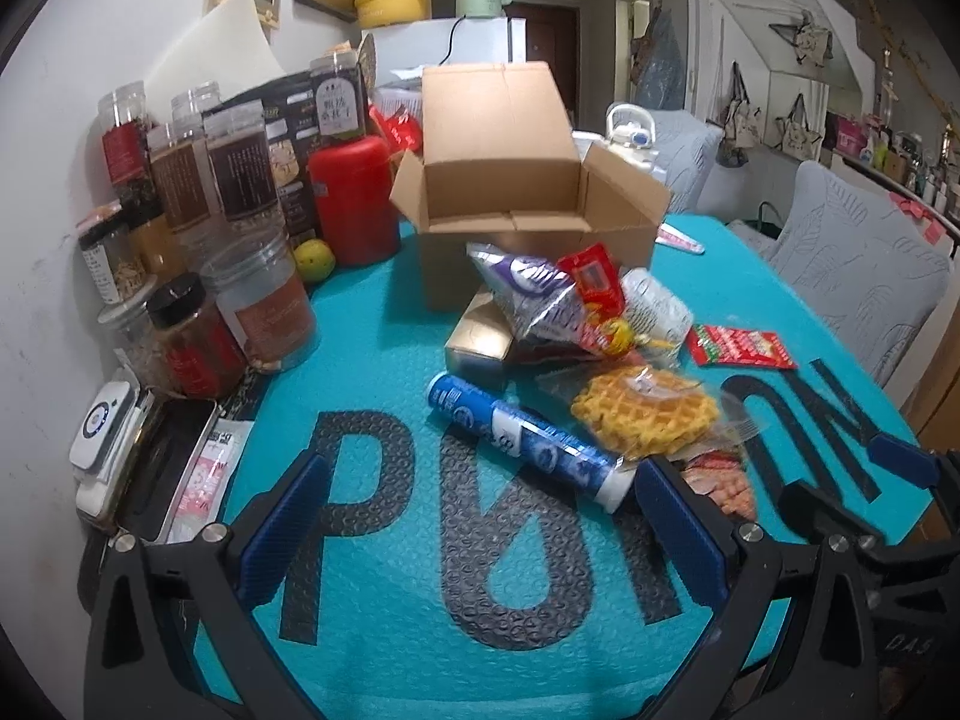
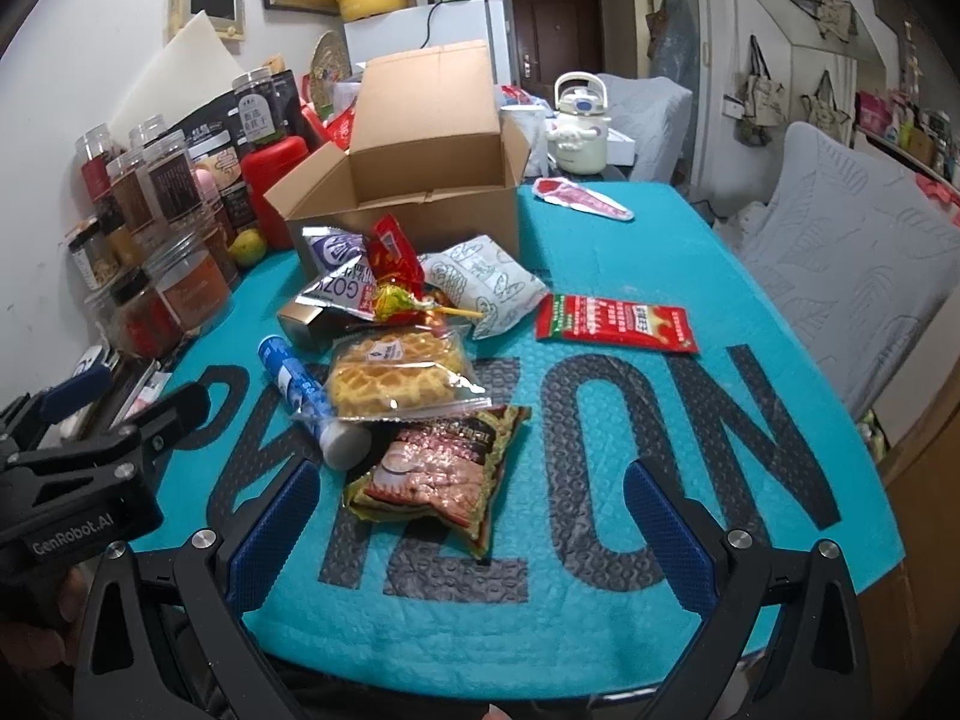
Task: Organize snacks
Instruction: 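Grasp the blue tube with the left tool while the right tool grasps the brown biscuit packet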
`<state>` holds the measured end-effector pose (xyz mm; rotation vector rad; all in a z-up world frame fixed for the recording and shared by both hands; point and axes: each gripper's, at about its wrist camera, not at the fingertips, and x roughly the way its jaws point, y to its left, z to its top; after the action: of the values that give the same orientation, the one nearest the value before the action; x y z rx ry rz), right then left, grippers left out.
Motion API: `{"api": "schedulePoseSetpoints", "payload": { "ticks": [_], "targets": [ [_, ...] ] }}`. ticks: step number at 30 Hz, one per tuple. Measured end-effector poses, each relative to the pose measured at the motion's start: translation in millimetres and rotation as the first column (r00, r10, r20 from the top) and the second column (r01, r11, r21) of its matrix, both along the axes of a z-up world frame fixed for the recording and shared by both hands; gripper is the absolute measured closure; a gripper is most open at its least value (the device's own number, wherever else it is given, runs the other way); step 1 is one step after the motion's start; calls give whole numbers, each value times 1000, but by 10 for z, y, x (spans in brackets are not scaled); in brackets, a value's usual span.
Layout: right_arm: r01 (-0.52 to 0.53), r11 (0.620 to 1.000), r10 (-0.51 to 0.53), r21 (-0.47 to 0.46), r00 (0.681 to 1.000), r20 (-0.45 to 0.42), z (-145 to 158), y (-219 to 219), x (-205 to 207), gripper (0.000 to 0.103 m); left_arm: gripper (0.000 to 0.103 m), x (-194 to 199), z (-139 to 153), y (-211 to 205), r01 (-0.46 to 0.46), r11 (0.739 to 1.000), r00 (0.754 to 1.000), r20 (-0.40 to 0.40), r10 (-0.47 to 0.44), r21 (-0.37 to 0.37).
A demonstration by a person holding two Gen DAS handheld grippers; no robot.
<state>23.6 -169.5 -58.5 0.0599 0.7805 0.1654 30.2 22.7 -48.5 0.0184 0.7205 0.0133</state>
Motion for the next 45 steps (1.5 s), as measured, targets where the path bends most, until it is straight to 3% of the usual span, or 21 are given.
{"api": "schedulePoseSetpoints", "payload": {
  "ticks": [16, 22, 27, 32, 40, 45],
  "targets": [
    [-42, 999, 46, 29, 982, -182, -413, 173, 507, 0, 0, 246, -190, 301, -42, 998, 997, -71, 39, -41],
    [-35, 999, 29, -22, 970, -240, -586, 193, 712, 0, 0, 479, -309, 303, -35, 998, 992, -124, 28, -54],
    [-59, 998, 59, 8, 963, -262, -684, 115, 780, 0, 0, 685, -420, 272, -26, 998, 985, -172, 15, -66],
    [-83, 996, 76, -16, 964, -254, -692, 134, 839, 0, 0, 857, -490, 227, -20, 995, 979, -202, 0, -100],
    [-142, 989, 128, -45, 963, -238, -705, 178, 894, 0, 0, 1157, -681, 75, -16, 997, 963, -268, -5, -77],
    [-171, 982, 147, -81, 959, -242, -718, 220, 917, 0, 0, 1232, -736, 14, 37, 994, 959, -274, -65, -106]
  ]
}}
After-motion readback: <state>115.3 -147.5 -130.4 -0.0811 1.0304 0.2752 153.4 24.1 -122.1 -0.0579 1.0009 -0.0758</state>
